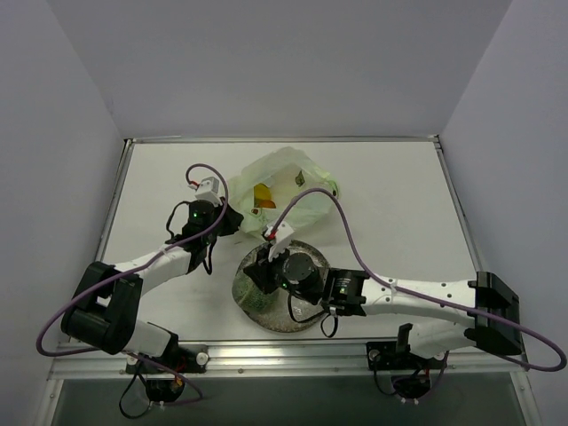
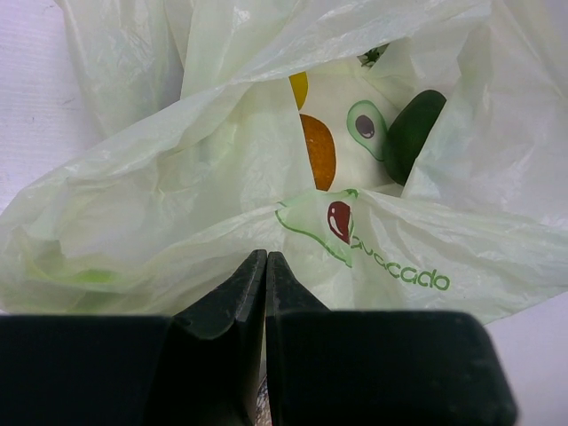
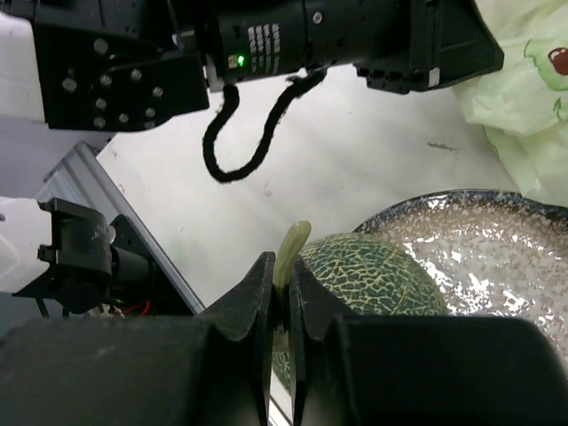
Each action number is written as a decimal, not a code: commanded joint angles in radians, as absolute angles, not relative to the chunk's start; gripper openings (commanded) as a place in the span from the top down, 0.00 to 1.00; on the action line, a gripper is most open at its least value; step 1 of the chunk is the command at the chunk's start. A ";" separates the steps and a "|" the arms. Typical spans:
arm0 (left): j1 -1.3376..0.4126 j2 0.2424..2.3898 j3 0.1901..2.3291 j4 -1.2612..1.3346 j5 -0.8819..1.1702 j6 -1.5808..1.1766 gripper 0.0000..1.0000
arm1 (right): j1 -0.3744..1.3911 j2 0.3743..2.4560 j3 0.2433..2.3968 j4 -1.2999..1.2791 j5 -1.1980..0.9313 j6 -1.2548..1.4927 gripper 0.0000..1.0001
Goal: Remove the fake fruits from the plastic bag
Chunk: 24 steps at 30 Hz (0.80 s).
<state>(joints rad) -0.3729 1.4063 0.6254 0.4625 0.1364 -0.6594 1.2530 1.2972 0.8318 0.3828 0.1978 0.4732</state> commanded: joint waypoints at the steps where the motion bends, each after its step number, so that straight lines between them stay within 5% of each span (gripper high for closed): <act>1: -0.370 1.397 0.649 0.512 0.153 -0.673 0.98 | 1.299 1.301 0.825 0.384 0.342 0.479 1.00; 10: -0.370 1.388 0.644 0.512 0.153 -0.670 0.98 | 1.321 1.325 0.767 0.333 0.374 0.537 0.96; 12: -0.370 1.382 0.643 0.512 0.150 -0.669 0.98 | 1.331 1.304 0.778 0.308 0.386 0.528 0.81; 13: -0.368 1.381 0.643 0.512 0.150 -0.669 0.98 | 1.335 1.295 0.802 0.270 0.405 0.523 0.58; 16: -0.371 1.378 0.641 0.512 0.156 -0.670 0.98 | 1.333 1.259 0.857 0.184 0.498 0.489 0.25; 17: -0.371 1.373 0.640 0.512 0.156 -0.669 0.98 | 1.330 1.249 0.895 0.148 0.511 0.473 0.21; 20: -0.377 1.376 0.637 0.509 0.146 -0.666 0.98 | 1.284 1.221 0.948 0.141 0.505 0.390 0.23; 24: -0.380 1.396 0.626 0.503 0.121 -0.669 0.98 | 1.142 1.282 1.023 0.143 0.414 0.370 0.45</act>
